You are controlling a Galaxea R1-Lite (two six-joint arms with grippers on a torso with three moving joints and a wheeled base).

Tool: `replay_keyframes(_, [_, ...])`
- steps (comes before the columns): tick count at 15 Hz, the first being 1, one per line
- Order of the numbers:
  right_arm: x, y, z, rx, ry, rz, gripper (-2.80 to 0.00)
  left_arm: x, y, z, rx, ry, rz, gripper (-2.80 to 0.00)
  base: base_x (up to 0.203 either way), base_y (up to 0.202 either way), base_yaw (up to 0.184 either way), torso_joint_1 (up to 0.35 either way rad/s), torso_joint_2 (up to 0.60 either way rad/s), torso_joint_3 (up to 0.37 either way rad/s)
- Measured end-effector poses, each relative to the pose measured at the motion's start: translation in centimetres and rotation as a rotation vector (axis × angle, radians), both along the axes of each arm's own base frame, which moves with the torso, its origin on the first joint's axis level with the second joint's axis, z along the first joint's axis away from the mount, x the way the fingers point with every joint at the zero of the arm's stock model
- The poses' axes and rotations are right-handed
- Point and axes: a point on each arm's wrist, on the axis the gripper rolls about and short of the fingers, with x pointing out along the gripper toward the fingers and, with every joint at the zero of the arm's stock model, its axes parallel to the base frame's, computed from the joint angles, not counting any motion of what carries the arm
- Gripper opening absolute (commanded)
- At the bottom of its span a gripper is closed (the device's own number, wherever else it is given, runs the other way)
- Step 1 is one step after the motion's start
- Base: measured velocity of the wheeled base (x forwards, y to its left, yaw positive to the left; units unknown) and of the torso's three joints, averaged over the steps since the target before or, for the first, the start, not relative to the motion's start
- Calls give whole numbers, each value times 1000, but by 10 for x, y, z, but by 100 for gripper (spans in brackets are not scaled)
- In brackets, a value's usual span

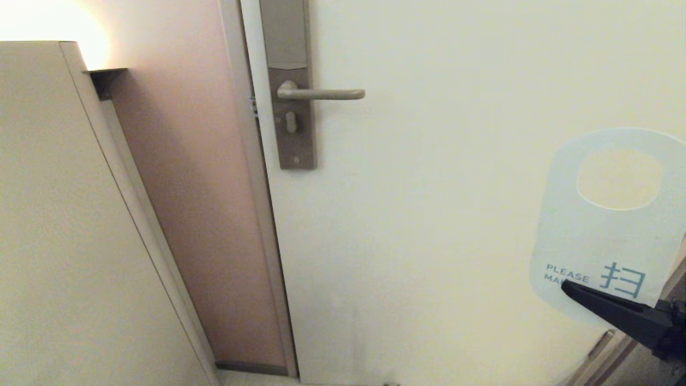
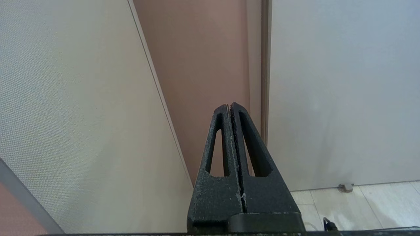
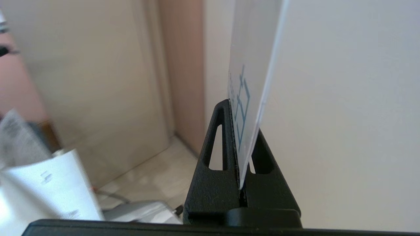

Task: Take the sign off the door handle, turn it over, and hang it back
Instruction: Hang the sign back with the other side facing out

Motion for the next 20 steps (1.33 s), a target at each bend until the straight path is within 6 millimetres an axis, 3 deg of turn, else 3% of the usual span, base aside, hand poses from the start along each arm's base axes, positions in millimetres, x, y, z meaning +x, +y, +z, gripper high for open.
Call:
replay_keyframes(9, [42,-1,28,6,-23,-108,-280,0,0,0,0,1,1,-280,0,0,0,0,0,0])
replay_keyframes(20, [124,21,44,6,-50,-102,-280,0,0,0,1,1,0,-280,0,0,0,0,0,0])
